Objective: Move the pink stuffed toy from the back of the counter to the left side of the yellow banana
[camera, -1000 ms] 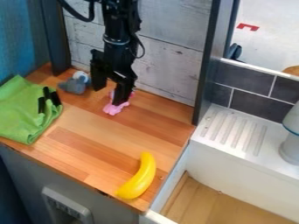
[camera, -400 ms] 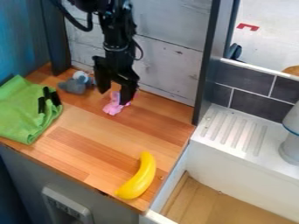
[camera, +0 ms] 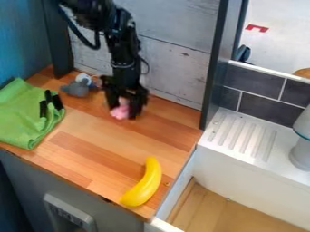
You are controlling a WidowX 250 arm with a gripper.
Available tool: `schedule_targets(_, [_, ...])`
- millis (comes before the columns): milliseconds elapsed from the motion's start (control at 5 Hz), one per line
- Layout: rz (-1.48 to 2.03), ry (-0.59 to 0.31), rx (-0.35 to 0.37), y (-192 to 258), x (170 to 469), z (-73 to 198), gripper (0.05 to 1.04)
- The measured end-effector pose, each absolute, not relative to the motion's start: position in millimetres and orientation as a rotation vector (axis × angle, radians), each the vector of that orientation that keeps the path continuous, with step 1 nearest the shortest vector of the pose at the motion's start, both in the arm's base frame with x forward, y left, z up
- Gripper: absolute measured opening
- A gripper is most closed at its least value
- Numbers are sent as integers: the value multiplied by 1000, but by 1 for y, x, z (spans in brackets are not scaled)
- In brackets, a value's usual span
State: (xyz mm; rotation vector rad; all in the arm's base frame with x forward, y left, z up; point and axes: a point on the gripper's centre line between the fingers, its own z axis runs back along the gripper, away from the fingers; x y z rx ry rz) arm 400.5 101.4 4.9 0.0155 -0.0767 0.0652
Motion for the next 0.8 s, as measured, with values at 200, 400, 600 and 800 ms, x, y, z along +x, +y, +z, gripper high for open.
schedule_targets(200, [126,-73,-7,99,401,3,527])
schedule_targets(400, [135,-73,-28,90,384,5,428])
schedule_targets(600, [103,-97,-35,74,363,17,411])
schedule_targets(800, [45,-223,-16,46,339,58,410])
